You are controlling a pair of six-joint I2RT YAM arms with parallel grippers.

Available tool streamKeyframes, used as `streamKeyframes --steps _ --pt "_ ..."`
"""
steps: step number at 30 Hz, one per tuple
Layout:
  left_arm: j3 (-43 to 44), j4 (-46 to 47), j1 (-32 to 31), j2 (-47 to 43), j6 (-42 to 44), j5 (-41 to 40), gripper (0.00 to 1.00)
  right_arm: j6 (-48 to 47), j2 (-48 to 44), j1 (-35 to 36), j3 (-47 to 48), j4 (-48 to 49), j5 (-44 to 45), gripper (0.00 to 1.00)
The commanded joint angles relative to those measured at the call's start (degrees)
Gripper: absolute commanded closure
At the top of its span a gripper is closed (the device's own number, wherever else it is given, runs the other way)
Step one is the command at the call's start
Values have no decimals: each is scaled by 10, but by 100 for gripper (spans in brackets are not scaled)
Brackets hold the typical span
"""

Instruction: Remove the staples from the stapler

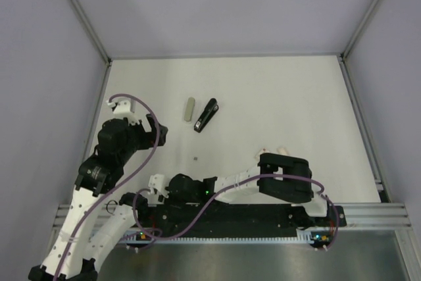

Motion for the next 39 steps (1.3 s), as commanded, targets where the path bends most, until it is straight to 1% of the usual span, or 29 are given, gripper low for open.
streamKeyframes --steps 1,4,13,17,23,26,27,29,33,36,39 --pt "-4 32 -1 5 5 5 1 4 8 -7 12 0 7 67" --pt "-4 36 -2 8 6 6 1 4 10 -7 12 -3 8 69" --pt "-7 41 -2 14 6 10 1 -1 -17 -11 -10 -11 34 70" --pt "-7 43 -2 15 5 13 1 -4 -70 -13 -36 -19 55 71" --pt "-12 49 -1 19 8 20 1 -3 -157 -21 -68 -62 106 71" --pt "-18 50 -2 20 11 19 1 9 -196 -36 -93 -68 100 70" --pt "-19 50 -2 22 11 21 1 13 -206 -41 -99 -69 93 69" --pt "-21 51 -2 21 12 22 1 12 -212 -47 -100 -77 68 62" --pt "-24 50 -2 19 14 24 1 8 -183 -47 -68 -104 34 51" --pt "-23 46 -2 16 14 26 1 4 -159 -48 -59 -90 -18 46" --pt "-24 43 -2 13 15 32 1 -15 -141 -49 -61 -71 -38 43"
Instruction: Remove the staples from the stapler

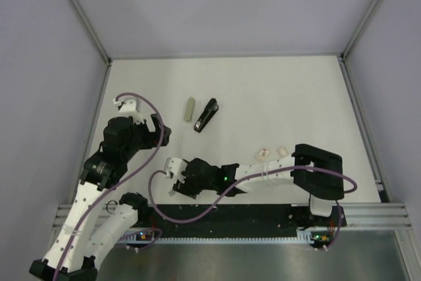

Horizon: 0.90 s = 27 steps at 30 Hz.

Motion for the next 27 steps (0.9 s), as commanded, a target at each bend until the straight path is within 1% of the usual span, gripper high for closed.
streamKeyframes --steps 1,5,9,12,13,18,21,27 --pt "-4 22 -2 -9 10 16 1 -27 25 2 18 31 -56 42" --pt "-10 22 -2 -13 12 18 1 -72 40 2 12 61 -74 40" --pt "-14 22 -2 -13 15 19 1 -106 50 2 4 85 -109 37" --pt "-19 24 -2 -13 21 19 1 -123 64 0 19 72 -130 37" --pt "-22 24 -2 -14 22 40 1 -129 70 -2 26 67 -136 37" --pt "-40 34 -2 -19 27 59 1 -172 86 -7 38 61 -188 37" --pt "-48 39 -2 -20 32 66 1 -199 92 -10 42 63 -193 36" --pt "-61 52 -2 -30 38 69 1 -228 113 -23 87 6 -230 36"
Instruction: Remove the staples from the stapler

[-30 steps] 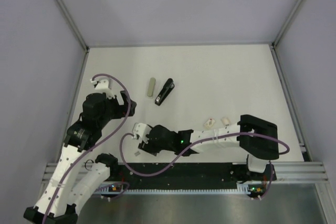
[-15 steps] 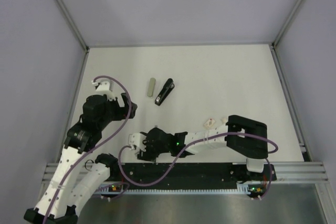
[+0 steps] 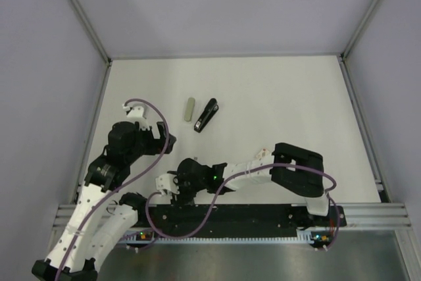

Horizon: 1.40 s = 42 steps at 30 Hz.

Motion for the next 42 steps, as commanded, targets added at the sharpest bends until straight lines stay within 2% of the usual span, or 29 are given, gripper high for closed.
streamKeyframes --steps 1,11,25,36,38,42 --pt "-14 43 -2 -15 13 14 1 -41 22 -15 61 -29 -47 36" --pt "-27 53 -2 -19 16 10 1 -46 47 -27 94 -67 -93 41" --pt "-32 53 -2 -23 18 15 1 -39 70 -32 116 -70 -99 48" --pt "-33 54 -2 -25 18 15 1 -28 75 -36 115 -72 -104 60" --pt "-34 53 -2 -25 19 14 1 -24 78 -38 115 -72 -108 68" --pt "-34 53 -2 -26 19 13 1 -19 81 -37 114 -73 -109 76"
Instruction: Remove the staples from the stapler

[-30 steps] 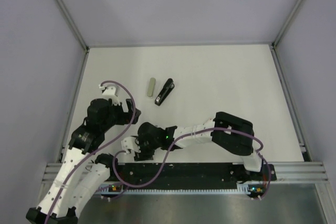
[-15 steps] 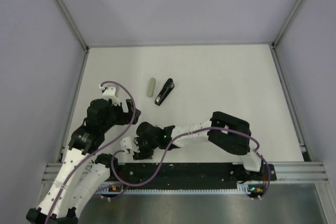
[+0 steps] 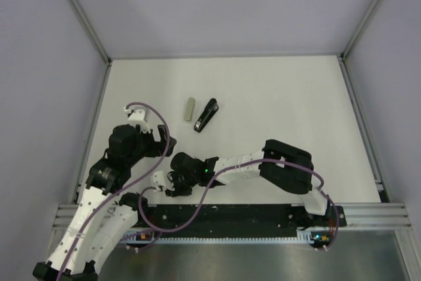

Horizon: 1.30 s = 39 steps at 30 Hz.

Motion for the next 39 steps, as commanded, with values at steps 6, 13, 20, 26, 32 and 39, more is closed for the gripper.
streamKeyframes --steps 6,13,20,26,32,39 --pt "-2 33 -2 -7 6 4 1 6 10 -7 14 -4 -1 83" --pt "-3 32 -2 -6 6 2 1 15 -15 -12 -10 9 26 87" --pt "-2 32 -2 -5 5 2 1 36 -99 -18 -85 39 65 88" --pt "-2 31 -2 -5 5 -1 1 57 -199 -20 -168 48 118 89" --pt "-4 31 -2 -4 4 2 1 126 -315 -47 -257 44 210 89" --pt "-3 32 -2 2 3 5 1 266 -415 -132 -276 -70 307 90"
